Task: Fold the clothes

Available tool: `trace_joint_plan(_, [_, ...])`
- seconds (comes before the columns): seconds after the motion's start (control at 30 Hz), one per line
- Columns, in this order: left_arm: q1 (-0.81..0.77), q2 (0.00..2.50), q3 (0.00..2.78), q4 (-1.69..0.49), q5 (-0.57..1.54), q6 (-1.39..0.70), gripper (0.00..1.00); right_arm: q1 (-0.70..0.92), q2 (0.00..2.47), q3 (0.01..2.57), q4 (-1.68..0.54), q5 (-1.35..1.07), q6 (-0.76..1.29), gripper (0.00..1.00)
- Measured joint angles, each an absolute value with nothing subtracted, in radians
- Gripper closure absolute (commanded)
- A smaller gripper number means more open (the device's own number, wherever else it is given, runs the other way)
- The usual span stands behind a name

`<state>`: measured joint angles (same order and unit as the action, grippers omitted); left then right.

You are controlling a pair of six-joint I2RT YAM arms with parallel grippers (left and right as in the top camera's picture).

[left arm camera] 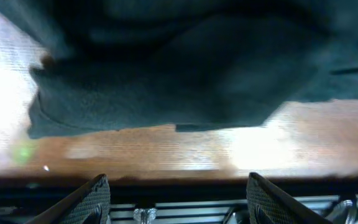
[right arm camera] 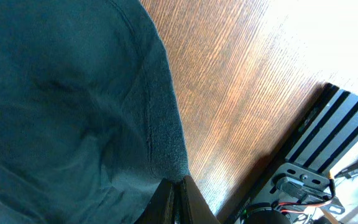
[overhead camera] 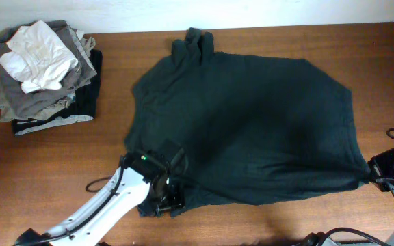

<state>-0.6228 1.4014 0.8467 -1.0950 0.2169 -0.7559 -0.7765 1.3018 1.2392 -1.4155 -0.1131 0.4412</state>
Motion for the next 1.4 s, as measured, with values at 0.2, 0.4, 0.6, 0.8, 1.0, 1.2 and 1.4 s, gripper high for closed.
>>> trace_joint_plan(0.2, [-0.615, 1.401, 0.760, -1.003, 0.229, -0.884, 0.30, -0.776, 1.302, 1.239, -1.412, -0.118, 0.441, 0.95])
trace_joint_plan(0.4, [-0.546, 1.401, 0.709, -0.954, 0.228, -0.971, 0.30, -0.776, 1.302, 1.239, -1.413, -0.123, 0.441, 0.96])
trace_joint_plan(0.6, [-0.508, 1.401, 0.696, -0.912, 0.179, -0.981, 0.29, -0.776, 1.302, 1.239, -1.412, -0.125, 0.435, 0.95])
trace_joint_plan(0.8, [-0.503, 1.401, 0.695, -0.872, 0.141, -0.985, 0.30, -0.776, 1.302, 1.239, -1.413, -0.125, 0.433, 0.95])
trace_joint_plan(1.0, [-0.503, 1.401, 0.694, -0.831, 0.122, -0.986, 0.34, -0.776, 1.302, 1.239, -1.417, -0.125, 0.430, 0.96])
trace_joint_plan(1.2, [-0.503, 1.401, 0.669, -0.781, 0.119, -0.988, 0.44, -0.776, 1.302, 1.239, -1.420, -0.125, 0.423, 0.96])
trace_joint_plan(1.4, [-0.503, 1.401, 0.667, -0.758, 0.101, -0.963, 0.69, -0.776, 1.302, 1.239, -1.420, -0.125, 0.419, 0.96])
